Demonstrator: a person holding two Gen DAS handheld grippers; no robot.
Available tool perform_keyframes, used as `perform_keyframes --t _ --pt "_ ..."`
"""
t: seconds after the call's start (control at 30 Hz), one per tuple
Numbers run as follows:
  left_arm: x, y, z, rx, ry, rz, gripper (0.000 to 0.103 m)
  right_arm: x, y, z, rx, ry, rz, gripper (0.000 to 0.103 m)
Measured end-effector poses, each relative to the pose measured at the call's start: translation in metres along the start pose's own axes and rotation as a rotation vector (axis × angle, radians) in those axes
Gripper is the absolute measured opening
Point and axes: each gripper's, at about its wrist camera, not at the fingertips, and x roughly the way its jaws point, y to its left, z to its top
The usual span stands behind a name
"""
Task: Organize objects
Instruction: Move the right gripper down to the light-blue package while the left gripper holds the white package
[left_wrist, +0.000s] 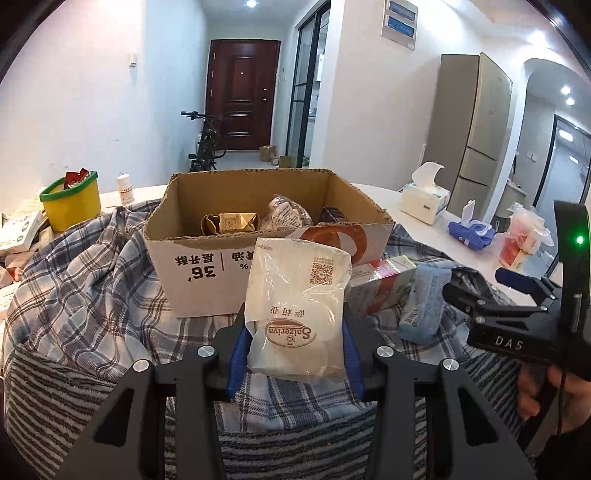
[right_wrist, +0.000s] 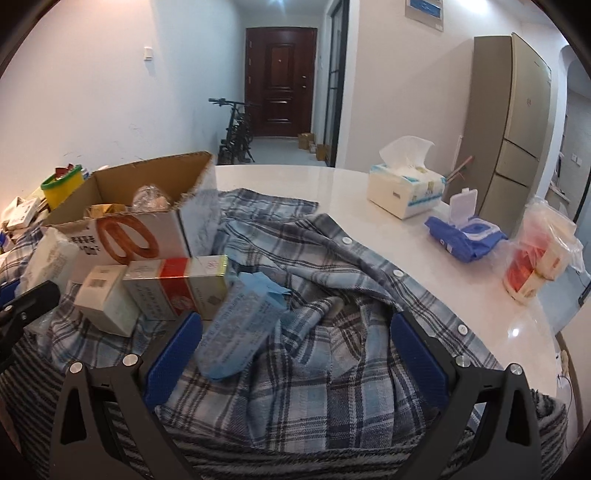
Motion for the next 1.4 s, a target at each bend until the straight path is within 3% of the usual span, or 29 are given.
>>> perform_keyframes --t 0.13,0.23,0.33,0.5,0.77,0.9,1.2,1.33,1.37,1.4 --pt "-0.001 -0.002 -0.002 0.005 -0.004 0.016 0.046 0.01 -0.002 0.0 0.001 0.036 -0.016 0.102" --pt "-0.002 0.0 -0.002 0.001 -0.012 0.022 0.046 0.017 -0.001 -0.001 -0.001 0.069 -0.016 0.092" --pt "-0.001 0.0 -0.002 -0.003 -0.009 0.021 0.046 0.019 -0.004 -0.002 0.013 0.077 -0.008 0.076" --pt "-0.002 -0.001 -0.002 0.001 -0.016 0.022 0.046 0.02 -0.007 -0.003 0.032 0.086 0.009 0.032" --pt "-0.003 -0.002 -0.002 0.001 -0.022 0.018 0.046 -0.004 -0.015 0.0 0.083 -0.016 0.049 0.002" --pt "-0.004 -0.003 -0.002 0.004 -0.026 0.021 0.046 -0.016 -0.016 0.002 0.101 -0.047 0.158 0.0" --pt "-0.007 -0.001 -0.001 -0.002 -0.04 0.025 0.046 -0.058 0.001 0.009 0.041 -0.143 0.239 0.0" --pt "-0.009 -0.001 -0.001 -0.001 -0.046 0.025 0.046 -0.063 0.009 0.01 -0.018 -0.156 0.157 0.001" --pt "-0.009 -0.001 -0.001 -0.001 -0.048 0.024 0.046 -0.058 0.011 0.01 -0.032 -0.148 0.12 0.003" --pt "-0.009 -0.001 -0.001 0.0 -0.049 0.023 0.046 -0.054 0.011 0.01 -0.033 -0.135 0.088 0.013"
